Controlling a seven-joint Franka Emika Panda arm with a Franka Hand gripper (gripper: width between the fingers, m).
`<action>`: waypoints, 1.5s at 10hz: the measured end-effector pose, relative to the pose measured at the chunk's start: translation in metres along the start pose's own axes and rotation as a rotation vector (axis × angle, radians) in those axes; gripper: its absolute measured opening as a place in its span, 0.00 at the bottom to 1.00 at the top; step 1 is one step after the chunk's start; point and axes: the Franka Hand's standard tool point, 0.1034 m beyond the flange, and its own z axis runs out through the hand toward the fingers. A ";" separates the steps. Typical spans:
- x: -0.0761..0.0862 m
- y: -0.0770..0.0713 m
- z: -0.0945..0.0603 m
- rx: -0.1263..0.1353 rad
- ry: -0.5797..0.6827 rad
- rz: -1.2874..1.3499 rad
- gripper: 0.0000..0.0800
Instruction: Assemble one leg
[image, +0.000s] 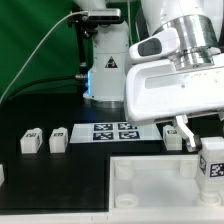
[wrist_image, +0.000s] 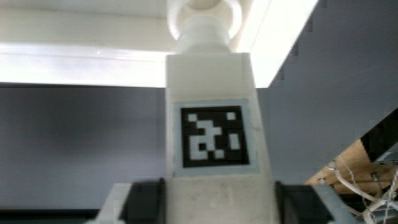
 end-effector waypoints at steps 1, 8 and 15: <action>0.000 -0.002 0.000 0.002 0.000 -0.002 0.37; -0.003 -0.003 -0.001 0.003 -0.005 -0.005 0.37; -0.017 -0.001 0.002 0.003 -0.038 -0.002 0.37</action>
Offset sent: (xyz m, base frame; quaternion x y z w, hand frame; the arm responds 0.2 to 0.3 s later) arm -0.0192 0.0005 -0.0074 -0.0078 -0.0031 -0.0008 1.0000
